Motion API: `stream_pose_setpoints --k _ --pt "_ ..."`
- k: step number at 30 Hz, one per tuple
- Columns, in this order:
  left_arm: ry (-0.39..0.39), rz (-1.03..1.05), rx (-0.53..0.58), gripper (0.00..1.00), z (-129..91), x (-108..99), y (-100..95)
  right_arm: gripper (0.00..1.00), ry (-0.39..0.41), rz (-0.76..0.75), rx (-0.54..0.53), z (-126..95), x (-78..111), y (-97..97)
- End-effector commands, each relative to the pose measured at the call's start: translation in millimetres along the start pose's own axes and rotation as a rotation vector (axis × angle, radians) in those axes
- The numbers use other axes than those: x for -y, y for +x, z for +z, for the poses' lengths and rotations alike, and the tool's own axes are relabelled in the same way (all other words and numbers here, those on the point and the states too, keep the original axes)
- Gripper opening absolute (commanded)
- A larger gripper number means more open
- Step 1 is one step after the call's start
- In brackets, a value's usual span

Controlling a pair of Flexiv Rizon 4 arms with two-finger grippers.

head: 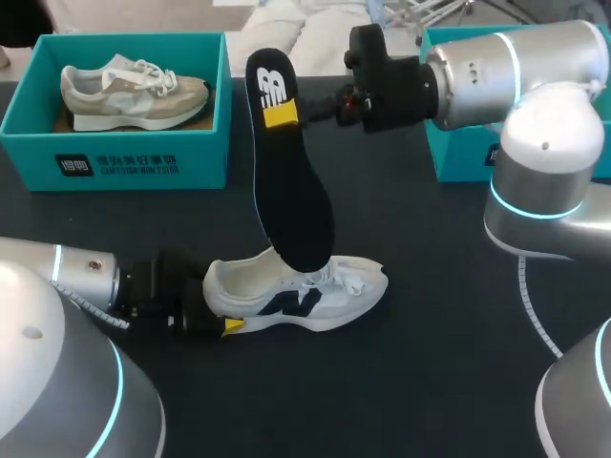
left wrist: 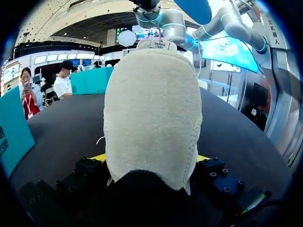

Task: Take the shoe out of the shoebox, open the shoe tongue, remove and reinsert the insole, then place the shoe into the shoebox

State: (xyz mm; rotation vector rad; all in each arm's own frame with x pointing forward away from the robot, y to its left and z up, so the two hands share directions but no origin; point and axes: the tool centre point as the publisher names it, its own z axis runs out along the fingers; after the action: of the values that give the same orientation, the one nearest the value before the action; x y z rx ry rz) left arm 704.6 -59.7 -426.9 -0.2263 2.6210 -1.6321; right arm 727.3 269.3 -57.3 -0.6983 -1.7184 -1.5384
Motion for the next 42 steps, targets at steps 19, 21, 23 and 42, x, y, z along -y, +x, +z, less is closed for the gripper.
stream_pose_setpoints --k 19,21,23,42 --pt "-0.002 -0.001 0.000 0.00 5.9 -5.5 -0.9 0.00 -0.080 0.119 0.055 -35.3 10.8 71.4" --pt "-0.002 -0.001 0.000 0.00 5.9 -5.5 -0.9 0.00 -0.080 0.128 0.053 -35.6 14.0 73.9" --pt "-0.002 -0.001 0.000 0.00 5.9 -5.5 -0.9 0.00 -0.086 0.133 0.057 -35.9 16.8 75.8" --pt "-0.002 -0.001 0.000 0.00 5.9 -5.5 -0.9 0.00 -0.040 0.028 0.082 -28.6 39.4 112.2"
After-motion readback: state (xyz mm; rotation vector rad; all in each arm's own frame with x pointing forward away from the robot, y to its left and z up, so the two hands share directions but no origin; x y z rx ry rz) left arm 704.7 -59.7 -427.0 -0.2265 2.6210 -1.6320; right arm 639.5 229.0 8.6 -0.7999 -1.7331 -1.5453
